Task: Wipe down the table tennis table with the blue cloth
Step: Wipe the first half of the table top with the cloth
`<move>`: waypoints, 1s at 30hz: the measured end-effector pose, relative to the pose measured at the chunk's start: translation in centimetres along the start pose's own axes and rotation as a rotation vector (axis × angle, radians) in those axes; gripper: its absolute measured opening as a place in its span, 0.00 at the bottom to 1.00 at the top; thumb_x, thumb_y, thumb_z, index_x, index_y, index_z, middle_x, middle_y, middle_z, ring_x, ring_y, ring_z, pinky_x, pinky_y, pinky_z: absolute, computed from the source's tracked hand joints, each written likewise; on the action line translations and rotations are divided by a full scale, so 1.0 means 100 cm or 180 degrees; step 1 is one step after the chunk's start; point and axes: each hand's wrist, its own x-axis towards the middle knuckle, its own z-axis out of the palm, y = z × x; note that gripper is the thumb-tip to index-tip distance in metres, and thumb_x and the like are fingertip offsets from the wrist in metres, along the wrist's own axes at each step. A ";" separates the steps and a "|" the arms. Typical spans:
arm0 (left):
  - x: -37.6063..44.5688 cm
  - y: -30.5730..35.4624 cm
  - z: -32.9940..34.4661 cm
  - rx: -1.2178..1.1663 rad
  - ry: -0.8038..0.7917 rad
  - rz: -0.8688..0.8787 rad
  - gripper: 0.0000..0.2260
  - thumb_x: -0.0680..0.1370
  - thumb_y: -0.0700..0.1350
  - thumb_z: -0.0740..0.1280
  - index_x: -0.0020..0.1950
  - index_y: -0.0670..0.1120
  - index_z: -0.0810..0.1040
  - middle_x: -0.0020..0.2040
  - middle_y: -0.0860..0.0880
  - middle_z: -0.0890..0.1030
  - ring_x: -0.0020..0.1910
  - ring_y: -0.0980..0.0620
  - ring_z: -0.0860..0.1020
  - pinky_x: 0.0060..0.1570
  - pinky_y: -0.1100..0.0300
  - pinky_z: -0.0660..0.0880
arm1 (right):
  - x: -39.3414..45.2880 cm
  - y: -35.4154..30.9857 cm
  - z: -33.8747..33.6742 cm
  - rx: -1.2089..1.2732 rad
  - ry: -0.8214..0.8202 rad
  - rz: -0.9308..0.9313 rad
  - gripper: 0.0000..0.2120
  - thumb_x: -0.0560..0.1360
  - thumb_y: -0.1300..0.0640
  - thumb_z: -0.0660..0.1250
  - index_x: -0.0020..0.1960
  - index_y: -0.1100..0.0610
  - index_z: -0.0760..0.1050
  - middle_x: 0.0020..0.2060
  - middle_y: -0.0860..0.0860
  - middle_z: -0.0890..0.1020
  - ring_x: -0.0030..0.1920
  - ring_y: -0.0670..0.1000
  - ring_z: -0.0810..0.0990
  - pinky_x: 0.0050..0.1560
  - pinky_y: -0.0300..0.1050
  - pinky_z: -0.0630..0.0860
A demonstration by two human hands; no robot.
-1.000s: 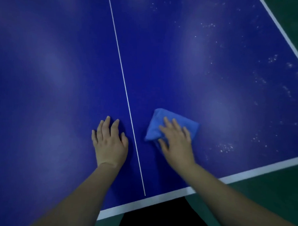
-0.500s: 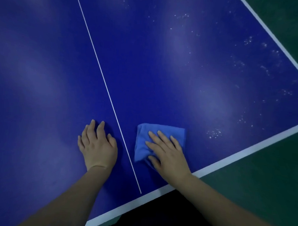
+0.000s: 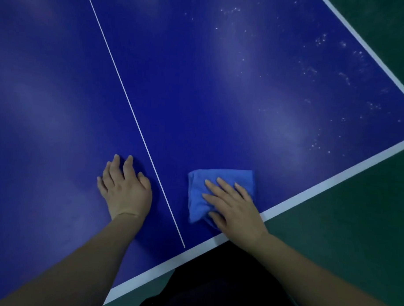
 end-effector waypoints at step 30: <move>-0.065 0.217 0.046 -0.0527 -0.0399 0.0076 0.24 0.80 0.46 0.59 0.76 0.46 0.61 0.78 0.45 0.57 0.78 0.44 0.53 0.76 0.46 0.46 | -0.023 0.208 -0.069 -0.0122 0.0267 0.0812 0.19 0.78 0.52 0.63 0.68 0.51 0.72 0.73 0.48 0.66 0.75 0.52 0.62 0.73 0.58 0.57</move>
